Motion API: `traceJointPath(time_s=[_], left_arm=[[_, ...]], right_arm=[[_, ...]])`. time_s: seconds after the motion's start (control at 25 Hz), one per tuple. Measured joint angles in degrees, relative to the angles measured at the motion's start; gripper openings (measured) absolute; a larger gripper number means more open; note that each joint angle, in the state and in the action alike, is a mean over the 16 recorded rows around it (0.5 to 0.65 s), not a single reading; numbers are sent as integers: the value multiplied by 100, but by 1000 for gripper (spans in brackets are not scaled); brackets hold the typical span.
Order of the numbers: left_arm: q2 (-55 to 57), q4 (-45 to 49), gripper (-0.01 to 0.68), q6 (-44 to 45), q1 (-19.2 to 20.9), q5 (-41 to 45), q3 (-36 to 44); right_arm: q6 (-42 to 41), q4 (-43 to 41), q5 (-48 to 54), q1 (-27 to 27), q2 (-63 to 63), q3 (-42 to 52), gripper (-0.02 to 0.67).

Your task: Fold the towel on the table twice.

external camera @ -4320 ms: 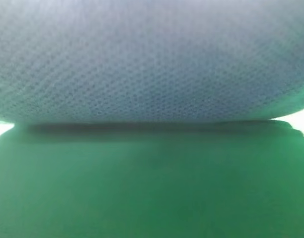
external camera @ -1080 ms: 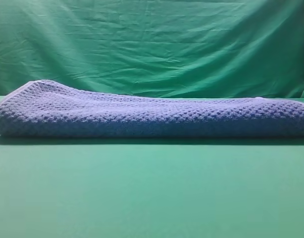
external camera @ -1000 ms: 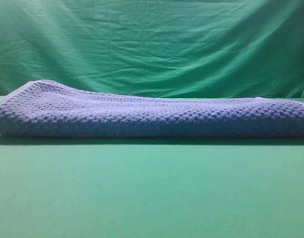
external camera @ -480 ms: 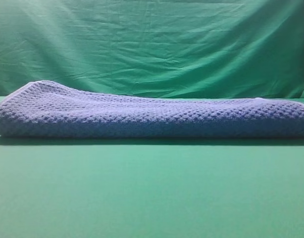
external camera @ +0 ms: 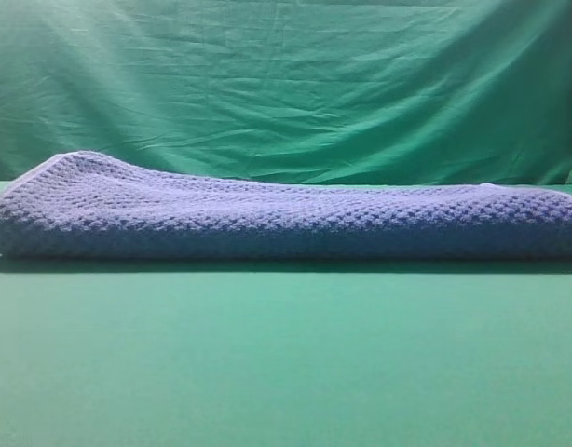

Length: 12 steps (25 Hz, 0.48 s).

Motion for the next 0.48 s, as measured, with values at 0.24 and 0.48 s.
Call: traceJointPath(time_s=[0.24,0.48], left_arm=[[-478,101,0,-24,0,-319,598],[-596,113,0,-28,0,-828,1164]], right_arm=[[-115,163,-391,0,-668,804,0],[-129,196,-860,0,-936,1455,0]])
